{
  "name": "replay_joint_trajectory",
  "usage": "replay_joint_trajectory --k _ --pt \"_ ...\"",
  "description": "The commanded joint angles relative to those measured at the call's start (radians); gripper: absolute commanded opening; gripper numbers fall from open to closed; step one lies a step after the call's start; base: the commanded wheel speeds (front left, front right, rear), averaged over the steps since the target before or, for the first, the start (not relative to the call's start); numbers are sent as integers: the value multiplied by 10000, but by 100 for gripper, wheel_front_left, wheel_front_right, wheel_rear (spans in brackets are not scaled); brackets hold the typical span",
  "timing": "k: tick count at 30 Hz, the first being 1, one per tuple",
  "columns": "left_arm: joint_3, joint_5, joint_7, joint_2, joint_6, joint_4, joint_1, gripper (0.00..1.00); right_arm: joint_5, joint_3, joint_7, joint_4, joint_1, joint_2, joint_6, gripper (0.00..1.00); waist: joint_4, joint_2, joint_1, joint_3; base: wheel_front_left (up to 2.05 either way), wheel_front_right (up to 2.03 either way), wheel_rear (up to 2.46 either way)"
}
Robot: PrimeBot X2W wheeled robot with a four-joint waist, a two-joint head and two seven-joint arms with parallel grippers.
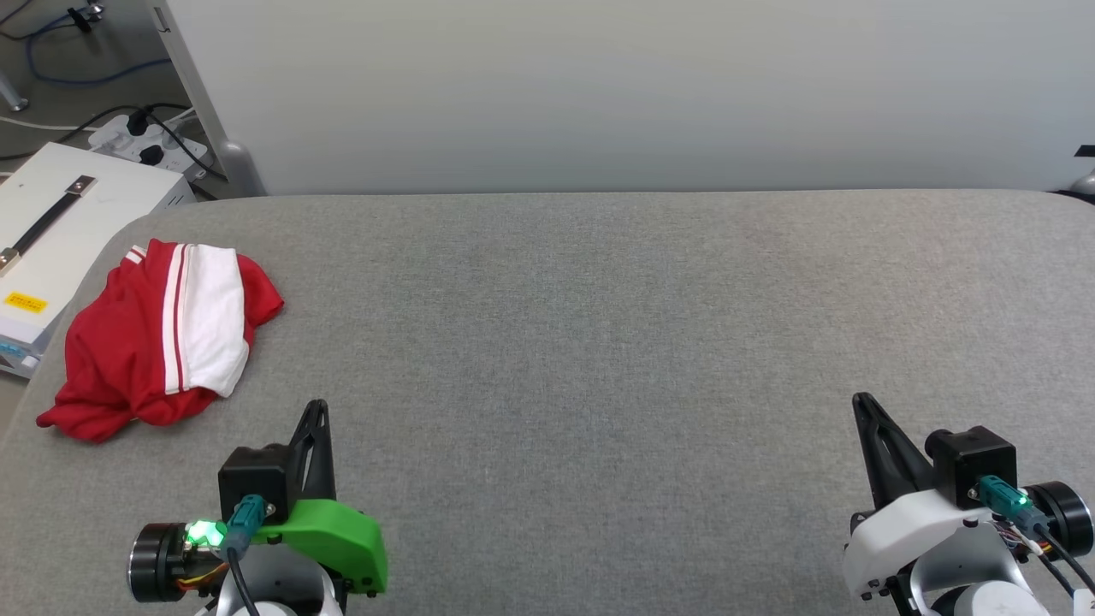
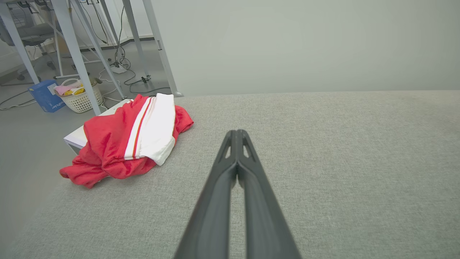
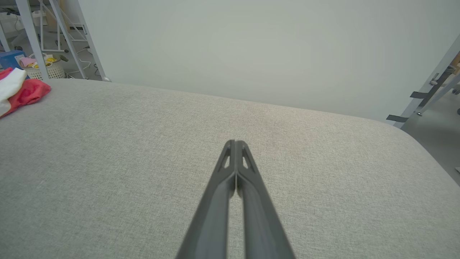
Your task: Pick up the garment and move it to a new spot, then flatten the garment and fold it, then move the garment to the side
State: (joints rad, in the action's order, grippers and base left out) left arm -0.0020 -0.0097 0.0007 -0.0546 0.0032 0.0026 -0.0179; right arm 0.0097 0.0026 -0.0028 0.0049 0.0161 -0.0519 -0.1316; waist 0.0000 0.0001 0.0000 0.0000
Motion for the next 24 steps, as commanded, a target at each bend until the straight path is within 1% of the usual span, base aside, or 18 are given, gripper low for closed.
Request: replay_joint_trajectory --k 1,8,9,10,11,24 --pt "20 97 -7 43 -32 -26 179 0 -97 -26 28 -49 -161 17 9 0 0 -1 0 0 0 0 0" --pt "20 97 -7 43 -32 -26 179 0 -97 -26 28 -49 -161 17 9 0 0 -1 0 0 0 0 0" --pt "0 0 0 0 0 0 0 100 0 0 0 0 0 0 0 100 0 -1 0 0 0 0 0" --pt "-1 -5 -4 -2 2 0 -6 0 9 0 -5 3 4 0 0 0 0 -1 0 0 0 0 0" --pt "-4 -2 -1 -2 0 2 -12 100 10 2 -1 6 6 0 0 100 0 -1 0 0 0 0 0" --pt "60 -185 -248 2 107 -38 -1 100 356 -114 -245 -56 -57 0 1 100 3 -1 0 36 0 0 0"
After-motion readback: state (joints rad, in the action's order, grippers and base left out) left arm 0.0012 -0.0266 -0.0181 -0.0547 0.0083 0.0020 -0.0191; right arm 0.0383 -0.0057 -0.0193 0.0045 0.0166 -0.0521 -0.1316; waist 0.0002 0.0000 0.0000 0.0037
